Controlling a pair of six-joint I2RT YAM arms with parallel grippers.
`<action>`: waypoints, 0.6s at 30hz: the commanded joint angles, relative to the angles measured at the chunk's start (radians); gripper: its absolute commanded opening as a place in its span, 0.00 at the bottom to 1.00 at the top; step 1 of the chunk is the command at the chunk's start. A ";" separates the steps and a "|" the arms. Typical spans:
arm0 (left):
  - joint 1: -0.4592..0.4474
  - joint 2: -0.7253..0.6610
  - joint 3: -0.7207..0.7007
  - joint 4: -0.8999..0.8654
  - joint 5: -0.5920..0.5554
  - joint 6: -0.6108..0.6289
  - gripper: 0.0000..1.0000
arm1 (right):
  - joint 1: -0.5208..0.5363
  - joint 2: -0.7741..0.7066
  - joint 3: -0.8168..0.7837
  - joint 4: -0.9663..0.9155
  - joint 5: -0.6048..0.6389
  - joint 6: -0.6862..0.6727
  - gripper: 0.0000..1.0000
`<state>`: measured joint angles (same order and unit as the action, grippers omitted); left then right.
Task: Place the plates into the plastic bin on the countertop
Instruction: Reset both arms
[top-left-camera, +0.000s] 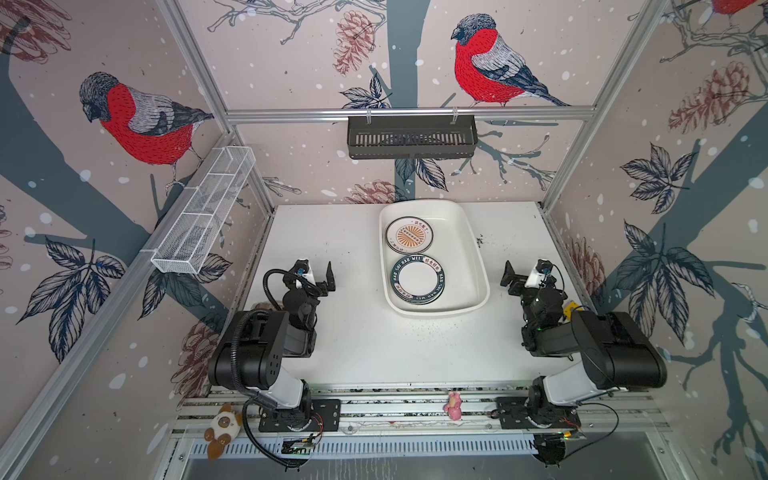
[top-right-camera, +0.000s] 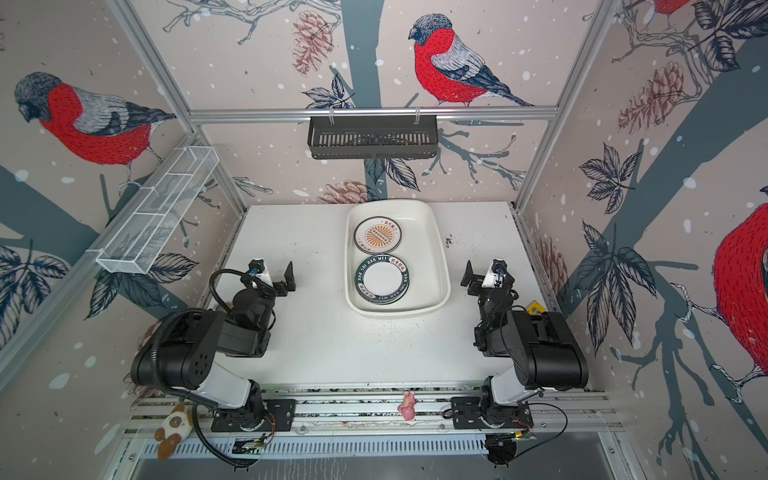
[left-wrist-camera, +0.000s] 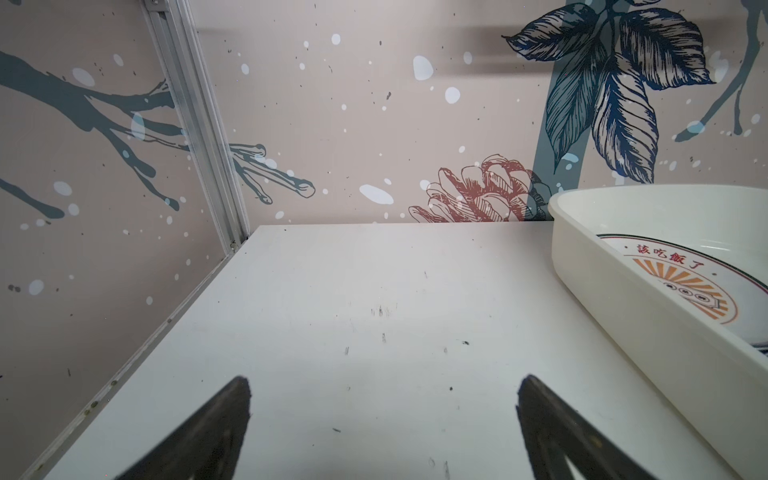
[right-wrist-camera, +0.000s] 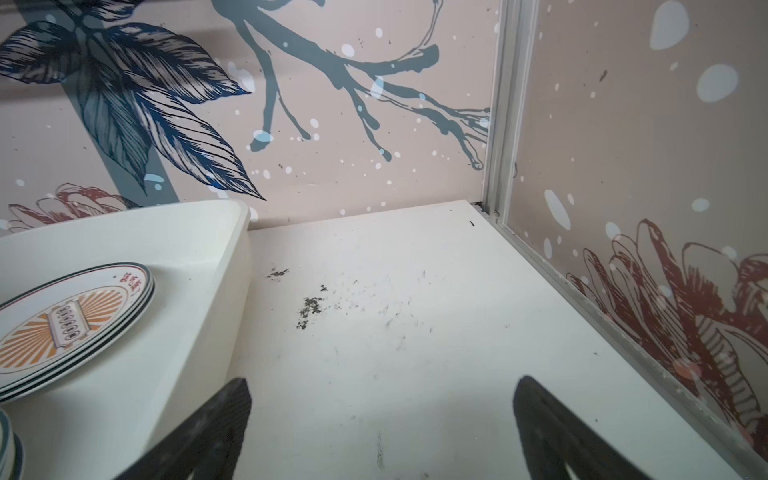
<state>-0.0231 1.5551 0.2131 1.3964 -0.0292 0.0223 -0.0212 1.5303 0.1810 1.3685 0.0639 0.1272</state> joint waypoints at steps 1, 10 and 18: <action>0.002 -0.003 0.007 -0.071 -0.008 -0.006 0.99 | 0.000 0.003 0.002 -0.015 0.021 -0.021 1.00; 0.001 -0.001 0.007 -0.069 -0.011 -0.005 0.99 | 0.014 0.003 0.006 -0.023 0.046 -0.030 1.00; 0.001 -0.001 0.008 -0.068 -0.011 -0.006 0.99 | 0.033 0.007 0.016 -0.038 0.081 -0.048 1.00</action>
<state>-0.0231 1.5551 0.2157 1.3056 -0.0296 0.0219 0.0113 1.5349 0.1921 1.3235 0.1211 0.0982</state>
